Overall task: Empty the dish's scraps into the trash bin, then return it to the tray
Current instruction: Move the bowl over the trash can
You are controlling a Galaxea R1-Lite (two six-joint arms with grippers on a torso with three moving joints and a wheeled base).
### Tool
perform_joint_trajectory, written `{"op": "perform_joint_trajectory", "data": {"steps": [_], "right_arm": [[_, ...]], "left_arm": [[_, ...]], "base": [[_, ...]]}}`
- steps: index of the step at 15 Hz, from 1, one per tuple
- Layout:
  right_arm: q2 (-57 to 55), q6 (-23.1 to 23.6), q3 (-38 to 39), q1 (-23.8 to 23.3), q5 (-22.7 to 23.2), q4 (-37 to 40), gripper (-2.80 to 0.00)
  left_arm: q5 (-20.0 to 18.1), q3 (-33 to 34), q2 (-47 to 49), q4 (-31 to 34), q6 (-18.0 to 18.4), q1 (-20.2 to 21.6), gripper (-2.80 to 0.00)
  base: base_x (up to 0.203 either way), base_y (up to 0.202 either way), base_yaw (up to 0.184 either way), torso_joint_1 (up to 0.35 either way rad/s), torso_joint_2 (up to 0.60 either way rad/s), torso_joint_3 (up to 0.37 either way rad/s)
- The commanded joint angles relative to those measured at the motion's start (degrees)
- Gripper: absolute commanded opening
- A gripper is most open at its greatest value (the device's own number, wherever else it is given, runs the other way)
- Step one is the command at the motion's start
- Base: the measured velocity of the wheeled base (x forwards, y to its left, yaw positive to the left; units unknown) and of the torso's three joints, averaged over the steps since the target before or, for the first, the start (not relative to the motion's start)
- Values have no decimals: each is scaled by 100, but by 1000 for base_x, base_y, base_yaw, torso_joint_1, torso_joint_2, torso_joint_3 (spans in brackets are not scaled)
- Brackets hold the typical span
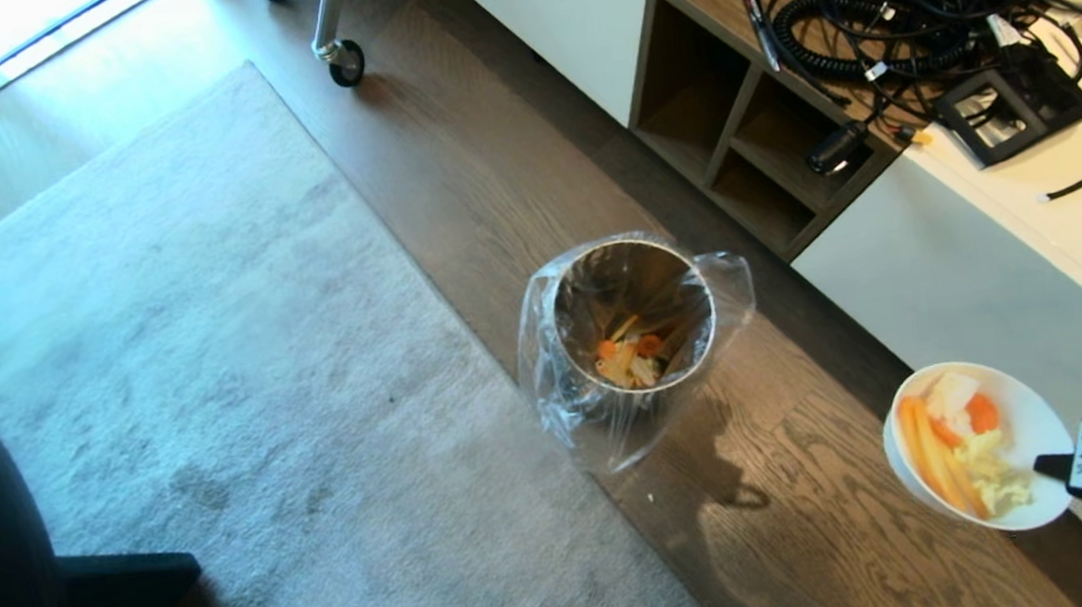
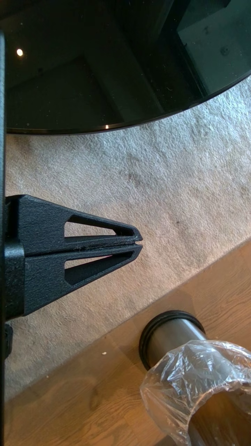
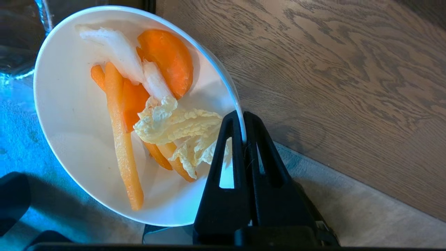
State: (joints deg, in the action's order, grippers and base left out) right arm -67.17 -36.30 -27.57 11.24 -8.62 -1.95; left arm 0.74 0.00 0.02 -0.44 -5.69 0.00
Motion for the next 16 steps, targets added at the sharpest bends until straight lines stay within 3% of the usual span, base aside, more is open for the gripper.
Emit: {"op": "perform_joint_trajectory", "data": {"steps": [1,4,8,12,14,16], "right_arm": [[-36,9,-215,176,-5,2,-280],[-227,177,-691,723,-15,24,-280],[-1078,1035,-1555,1085,-102,-22,-280],[-2145,1560,-2689,1526,-929,-51,-280],[-2561,2120,-3154,1758,-1302,-460,-280],[-2725,3017,-3241,1802,-1376,-1141,-280]], "left_arm": [[5,0,-2,0,-2,0,-280],[5,0,-2,0,-2,0,-280],[5,0,-2,0,-2,0,-280],[5,0,-2,0,-2,0,-280],[5,0,-2,0,-2,0,-280],[5,0,-2,0,-2,0,-280]], "base": [[0,0,0,0,0,0],[0,0,0,0,0,0],[0,0,0,0,0,0],[0,0,0,0,0,0],[0,0,0,0,0,0],[0,0,0,0,0,0]]}}
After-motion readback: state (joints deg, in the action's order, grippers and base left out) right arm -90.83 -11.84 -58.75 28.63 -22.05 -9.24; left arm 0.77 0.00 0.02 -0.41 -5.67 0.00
